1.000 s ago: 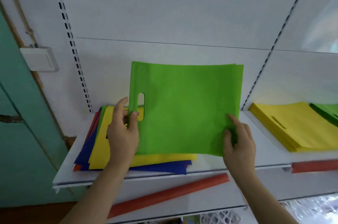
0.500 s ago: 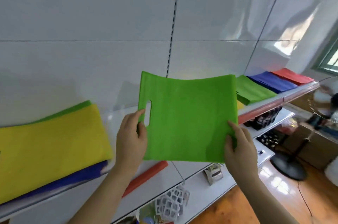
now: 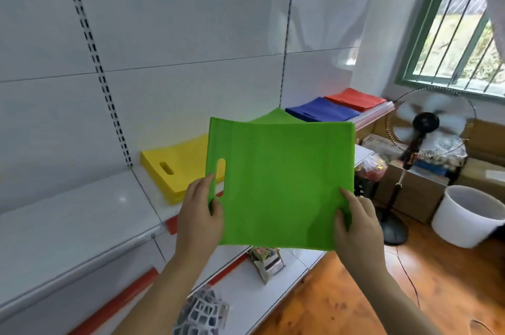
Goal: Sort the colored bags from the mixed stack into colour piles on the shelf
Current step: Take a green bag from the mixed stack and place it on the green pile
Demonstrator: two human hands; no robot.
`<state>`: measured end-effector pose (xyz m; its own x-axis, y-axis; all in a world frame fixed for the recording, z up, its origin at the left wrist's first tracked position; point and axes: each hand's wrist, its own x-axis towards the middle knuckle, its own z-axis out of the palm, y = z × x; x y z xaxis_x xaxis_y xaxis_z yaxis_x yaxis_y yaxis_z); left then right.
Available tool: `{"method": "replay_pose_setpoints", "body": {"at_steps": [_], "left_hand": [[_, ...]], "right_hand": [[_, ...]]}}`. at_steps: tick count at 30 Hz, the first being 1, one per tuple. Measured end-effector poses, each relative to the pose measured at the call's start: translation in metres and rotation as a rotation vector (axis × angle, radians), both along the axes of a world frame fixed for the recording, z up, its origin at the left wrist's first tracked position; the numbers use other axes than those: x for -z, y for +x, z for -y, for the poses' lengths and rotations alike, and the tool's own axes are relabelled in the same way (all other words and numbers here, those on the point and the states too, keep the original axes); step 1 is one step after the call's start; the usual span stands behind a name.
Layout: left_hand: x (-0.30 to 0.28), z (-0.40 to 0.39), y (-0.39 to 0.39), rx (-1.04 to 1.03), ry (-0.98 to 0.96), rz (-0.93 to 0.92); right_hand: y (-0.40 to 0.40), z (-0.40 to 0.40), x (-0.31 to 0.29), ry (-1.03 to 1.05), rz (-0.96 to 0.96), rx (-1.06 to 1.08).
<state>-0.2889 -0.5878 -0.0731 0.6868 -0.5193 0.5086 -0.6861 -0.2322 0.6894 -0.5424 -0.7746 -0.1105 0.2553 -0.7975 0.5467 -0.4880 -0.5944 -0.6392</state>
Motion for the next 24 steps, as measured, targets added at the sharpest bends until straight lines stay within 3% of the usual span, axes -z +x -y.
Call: {"method": "replay_pose_setpoints", "body": {"at_steps": [6,12,18,24], "left_hand": [[0.006,0.088,-0.011,0.077,0.08,0.024],[0.014,0.185,0.012,0.069,0.041,0.01],[0.015,0.266,0.035,0.002,-0.032,-0.043],[0.014,0.315,0.057,-0.124,0.009,-0.071]], "right_hand": [[-0.016,0.076,0.017,0.053,-0.007,0.033],[-0.001,0.164,0.01,0.027,-0.039,0.035],[0.034,0.263,-0.022,-0.035,-0.063,0.002],[0.076,0.336,-0.015,0.001,-0.033,-0.096]]}}
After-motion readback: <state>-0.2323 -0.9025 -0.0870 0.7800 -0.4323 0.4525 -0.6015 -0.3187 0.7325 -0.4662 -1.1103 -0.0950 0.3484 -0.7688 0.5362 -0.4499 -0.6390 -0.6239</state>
